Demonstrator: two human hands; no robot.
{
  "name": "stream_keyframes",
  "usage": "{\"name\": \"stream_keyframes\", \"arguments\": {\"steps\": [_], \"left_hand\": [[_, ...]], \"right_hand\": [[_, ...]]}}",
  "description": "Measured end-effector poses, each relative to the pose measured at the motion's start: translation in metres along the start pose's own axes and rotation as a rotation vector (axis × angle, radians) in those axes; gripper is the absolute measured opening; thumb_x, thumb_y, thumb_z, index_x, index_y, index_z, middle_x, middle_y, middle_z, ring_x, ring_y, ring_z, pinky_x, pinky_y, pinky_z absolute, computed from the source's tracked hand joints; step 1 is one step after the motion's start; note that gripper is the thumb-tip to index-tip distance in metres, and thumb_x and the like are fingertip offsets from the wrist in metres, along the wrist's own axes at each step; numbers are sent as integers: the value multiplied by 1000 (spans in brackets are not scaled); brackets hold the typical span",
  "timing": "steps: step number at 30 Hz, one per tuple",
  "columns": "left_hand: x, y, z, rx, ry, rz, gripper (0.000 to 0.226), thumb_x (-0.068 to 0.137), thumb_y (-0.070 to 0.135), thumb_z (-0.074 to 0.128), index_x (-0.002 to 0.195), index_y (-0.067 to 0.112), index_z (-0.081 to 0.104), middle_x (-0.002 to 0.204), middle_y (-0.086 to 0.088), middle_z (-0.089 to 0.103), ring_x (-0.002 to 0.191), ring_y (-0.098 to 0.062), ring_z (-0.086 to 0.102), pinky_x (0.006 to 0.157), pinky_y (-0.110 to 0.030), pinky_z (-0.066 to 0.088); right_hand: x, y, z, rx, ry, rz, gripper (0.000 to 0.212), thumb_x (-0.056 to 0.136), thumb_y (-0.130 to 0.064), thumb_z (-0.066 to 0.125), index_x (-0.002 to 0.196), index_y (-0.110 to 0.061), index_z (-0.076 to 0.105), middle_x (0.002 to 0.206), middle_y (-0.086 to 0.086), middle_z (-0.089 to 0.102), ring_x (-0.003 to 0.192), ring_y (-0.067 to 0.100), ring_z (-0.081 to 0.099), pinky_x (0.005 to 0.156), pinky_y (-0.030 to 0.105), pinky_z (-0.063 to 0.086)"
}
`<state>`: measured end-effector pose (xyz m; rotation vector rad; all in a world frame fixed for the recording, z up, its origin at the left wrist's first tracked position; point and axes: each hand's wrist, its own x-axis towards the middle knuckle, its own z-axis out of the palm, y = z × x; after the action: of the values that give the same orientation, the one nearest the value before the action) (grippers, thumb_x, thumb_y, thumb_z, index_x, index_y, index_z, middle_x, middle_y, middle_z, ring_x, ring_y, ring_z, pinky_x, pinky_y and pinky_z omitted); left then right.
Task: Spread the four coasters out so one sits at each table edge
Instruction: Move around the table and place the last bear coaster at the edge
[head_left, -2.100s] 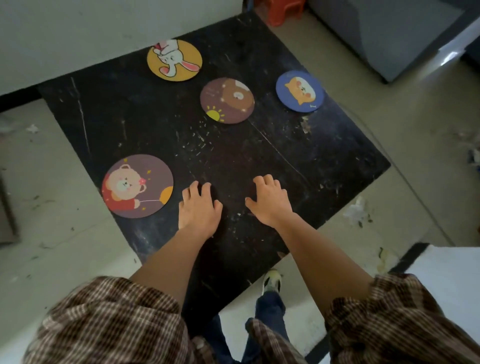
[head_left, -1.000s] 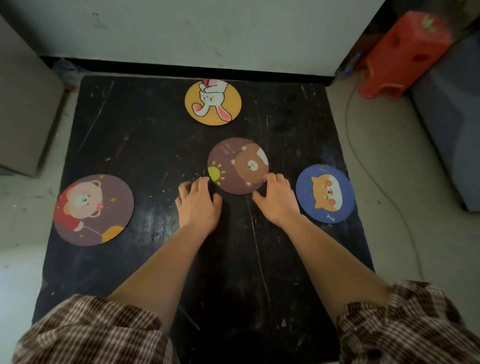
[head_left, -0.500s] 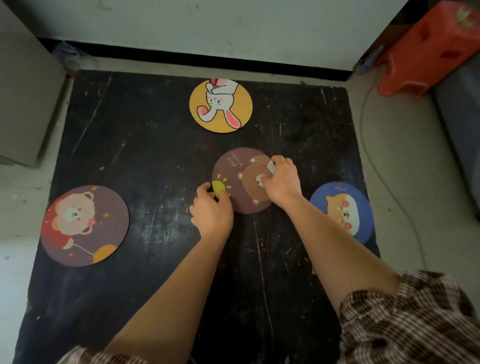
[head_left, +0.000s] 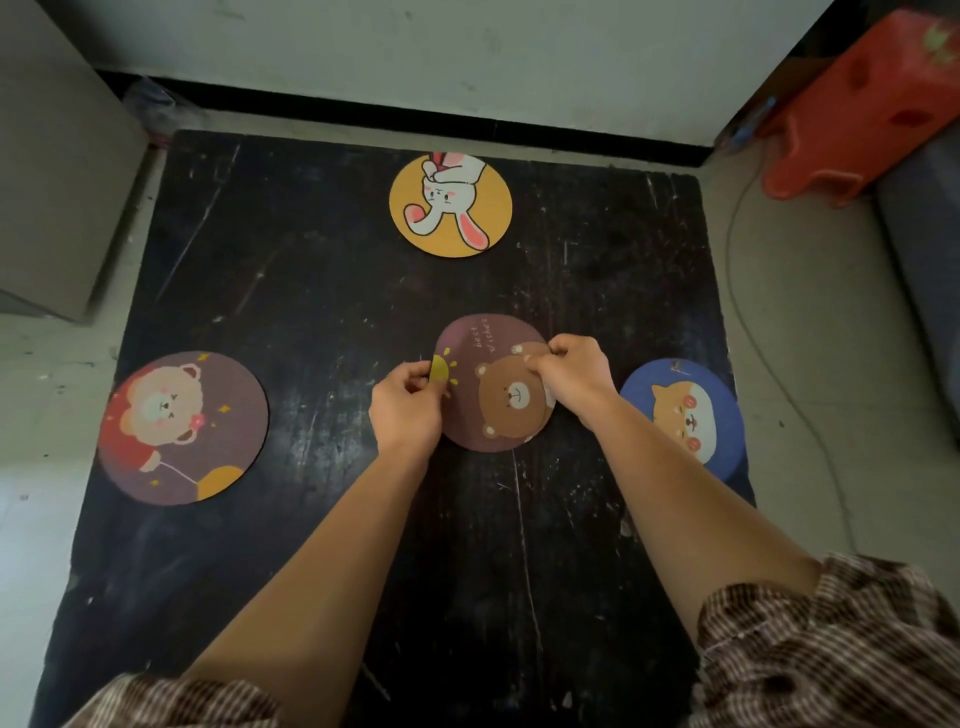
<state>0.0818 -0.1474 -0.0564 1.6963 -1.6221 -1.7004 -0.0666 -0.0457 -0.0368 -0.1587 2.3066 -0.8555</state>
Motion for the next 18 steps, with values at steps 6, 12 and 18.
{"name": "stream_keyframes", "arguments": {"steps": [6, 12, 18], "left_hand": [[-18, -12, -19, -115, -86, -82, 9, 78, 15, 71, 86, 18, 74, 74, 1, 72, 65, -10, 62, 63, -25, 49], [-59, -35, -47, -294, -69, -170, 7, 83, 11, 65, 84, 7, 71, 68, -4, 67, 60, -12, 60, 53, -21, 51], [-120, -76, -63, -259, -81, -312, 16, 77, 22, 70, 66, 14, 62, 47, 3, 62, 48, -14, 61, 48, -25, 51]], "right_hand": [[-28, 12, -12, 19, -170, 47, 22, 82, -17, 63, 103, -9, 67, 85, 7, 68, 62, 16, 55, 48, 27, 41], [-78, 40, -17, 225, -204, 147, 21, 88, -11, 56, 107, -11, 65, 86, 5, 69, 75, 17, 64, 51, 27, 49], [-136, 81, 1, 458, -301, 272, 23, 91, -3, 47, 105, -16, 59, 96, 8, 69, 85, 23, 67, 60, 31, 51]]}}
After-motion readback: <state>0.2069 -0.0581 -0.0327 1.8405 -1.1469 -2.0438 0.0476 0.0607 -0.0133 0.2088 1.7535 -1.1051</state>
